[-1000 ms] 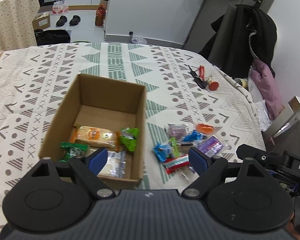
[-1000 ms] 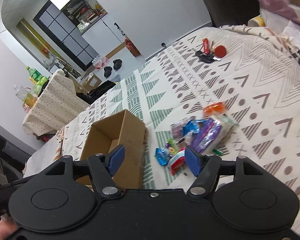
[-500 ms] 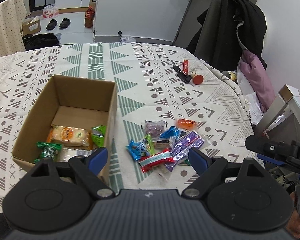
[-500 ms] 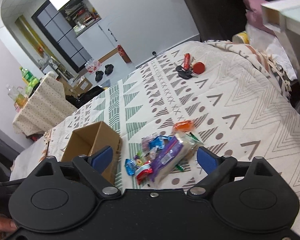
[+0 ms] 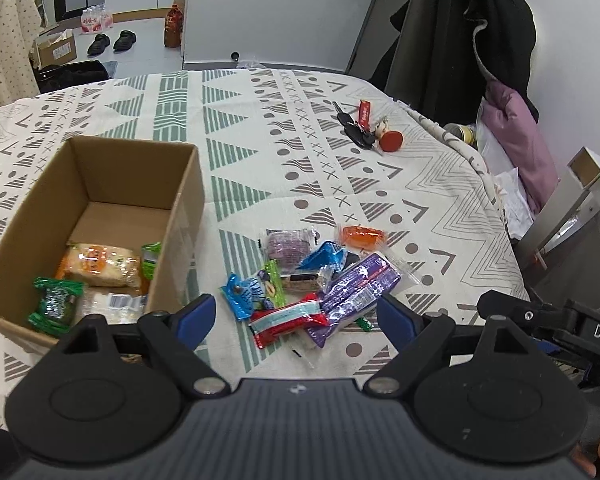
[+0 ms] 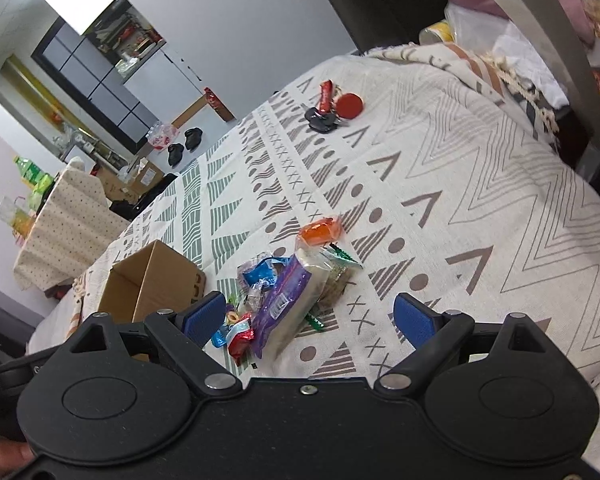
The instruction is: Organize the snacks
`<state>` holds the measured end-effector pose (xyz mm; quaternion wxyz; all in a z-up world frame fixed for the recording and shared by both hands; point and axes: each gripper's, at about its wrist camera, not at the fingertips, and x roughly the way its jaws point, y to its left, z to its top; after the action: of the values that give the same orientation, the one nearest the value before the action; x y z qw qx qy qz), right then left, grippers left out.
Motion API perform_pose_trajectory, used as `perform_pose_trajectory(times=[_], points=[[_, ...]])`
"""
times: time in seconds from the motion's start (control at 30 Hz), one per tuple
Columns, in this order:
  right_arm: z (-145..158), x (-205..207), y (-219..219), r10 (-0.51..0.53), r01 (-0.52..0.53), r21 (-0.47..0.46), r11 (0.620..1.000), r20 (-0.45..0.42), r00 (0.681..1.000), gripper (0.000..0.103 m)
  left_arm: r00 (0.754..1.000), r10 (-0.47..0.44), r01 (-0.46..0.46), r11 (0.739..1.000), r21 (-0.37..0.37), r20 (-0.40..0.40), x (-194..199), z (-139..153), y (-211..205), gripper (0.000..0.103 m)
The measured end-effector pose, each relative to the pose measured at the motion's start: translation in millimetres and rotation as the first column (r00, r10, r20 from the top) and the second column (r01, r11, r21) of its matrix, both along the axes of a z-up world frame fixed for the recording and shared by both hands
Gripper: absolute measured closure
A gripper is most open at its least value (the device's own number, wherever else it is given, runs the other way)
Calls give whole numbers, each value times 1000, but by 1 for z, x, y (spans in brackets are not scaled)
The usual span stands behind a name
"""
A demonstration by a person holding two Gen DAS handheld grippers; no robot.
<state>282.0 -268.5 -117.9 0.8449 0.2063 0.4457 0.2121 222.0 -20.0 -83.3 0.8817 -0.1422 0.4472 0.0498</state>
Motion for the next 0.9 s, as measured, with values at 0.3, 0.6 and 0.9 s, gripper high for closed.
perform_pose_trajectory(times=[0.3,0.6,0.9], points=[[-22,20,-3,-16,22,69,997,-86,996,28,999,-20,20,1000,-2,-50,23,-30,-8,24],[-42,38,12,22,-6,112,994,-141,990,34,991,-27,26,1000,-13,-128,41,-69,-8,41],[-58,52,28,50,-34,104,994,-156,986,34,988,7,-12,999,-37,-155,54,-89,0,41]])
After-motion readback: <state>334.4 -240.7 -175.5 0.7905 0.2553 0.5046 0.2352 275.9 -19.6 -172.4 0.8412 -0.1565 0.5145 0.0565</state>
